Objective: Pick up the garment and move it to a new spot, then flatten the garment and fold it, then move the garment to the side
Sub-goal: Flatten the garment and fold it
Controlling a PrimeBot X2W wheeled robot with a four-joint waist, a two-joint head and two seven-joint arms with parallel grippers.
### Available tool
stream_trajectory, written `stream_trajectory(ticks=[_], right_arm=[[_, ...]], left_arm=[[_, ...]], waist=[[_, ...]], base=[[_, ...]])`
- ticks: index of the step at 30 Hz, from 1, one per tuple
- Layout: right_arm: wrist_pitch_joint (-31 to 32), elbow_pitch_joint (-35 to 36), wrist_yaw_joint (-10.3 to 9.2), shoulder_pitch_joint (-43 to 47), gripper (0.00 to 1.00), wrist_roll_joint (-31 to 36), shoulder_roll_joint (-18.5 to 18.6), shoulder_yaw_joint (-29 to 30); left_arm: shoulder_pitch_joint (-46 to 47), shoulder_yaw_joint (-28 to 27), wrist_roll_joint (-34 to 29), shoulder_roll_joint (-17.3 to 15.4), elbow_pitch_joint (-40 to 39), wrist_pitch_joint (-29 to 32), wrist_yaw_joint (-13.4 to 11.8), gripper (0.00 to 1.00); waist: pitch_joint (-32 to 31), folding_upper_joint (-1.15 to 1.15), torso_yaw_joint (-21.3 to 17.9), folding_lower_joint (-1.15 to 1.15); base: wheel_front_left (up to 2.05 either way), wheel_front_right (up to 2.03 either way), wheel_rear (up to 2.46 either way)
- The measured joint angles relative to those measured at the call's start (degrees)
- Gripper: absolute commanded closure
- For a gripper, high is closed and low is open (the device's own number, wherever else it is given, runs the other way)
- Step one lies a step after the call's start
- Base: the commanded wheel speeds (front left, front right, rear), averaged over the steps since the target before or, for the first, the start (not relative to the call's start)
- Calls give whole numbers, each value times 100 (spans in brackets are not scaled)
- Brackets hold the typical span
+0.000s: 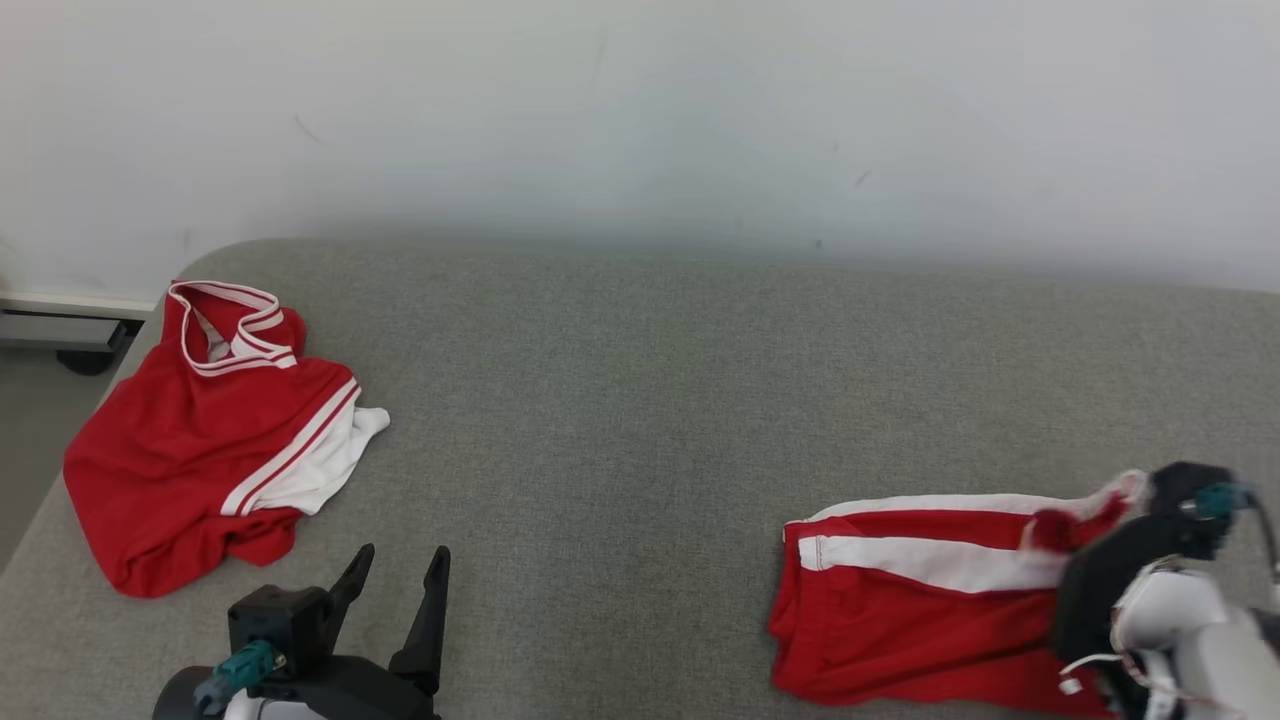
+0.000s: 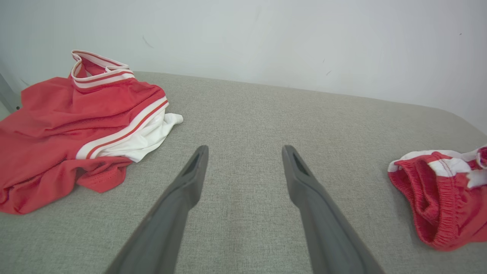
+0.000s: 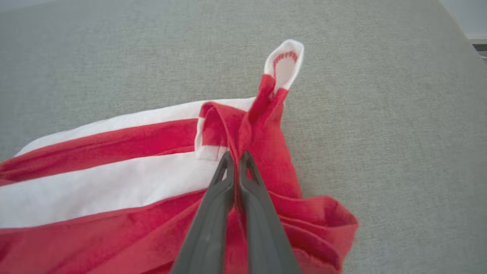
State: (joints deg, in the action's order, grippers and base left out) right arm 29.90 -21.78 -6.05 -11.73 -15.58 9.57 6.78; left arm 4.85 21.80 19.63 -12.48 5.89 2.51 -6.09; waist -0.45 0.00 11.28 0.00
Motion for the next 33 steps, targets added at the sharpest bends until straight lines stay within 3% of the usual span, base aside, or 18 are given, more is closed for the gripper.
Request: stream_trajectory(ticks=[4, 15, 21, 33], right_arm=[[197, 389, 274, 144, 100, 0, -221, -494], [553, 1310, 503, 196, 100, 7, -570, -1189], [800, 1455, 494, 207, 100, -55, -620, -1536], [1053, 1433, 194, 173, 100, -263, -639, -1927]], left_arm=[[-2, -3, 9, 8, 37, -1, -1, 0], [-53, 53, 10, 23, 48, 0, -1, 0], [-87, 89, 11, 35, 52, 7, 4, 0], [-83, 108, 14, 69, 52, 7, 5, 0]], waist=[[-38, 0, -26, 0], [-134, 0, -93, 0], [-142, 0, -83, 0], [-124, 0, -6, 0]], base=[[0, 0, 0], [0, 0, 0], [0, 0, 0], [0, 0, 0]])
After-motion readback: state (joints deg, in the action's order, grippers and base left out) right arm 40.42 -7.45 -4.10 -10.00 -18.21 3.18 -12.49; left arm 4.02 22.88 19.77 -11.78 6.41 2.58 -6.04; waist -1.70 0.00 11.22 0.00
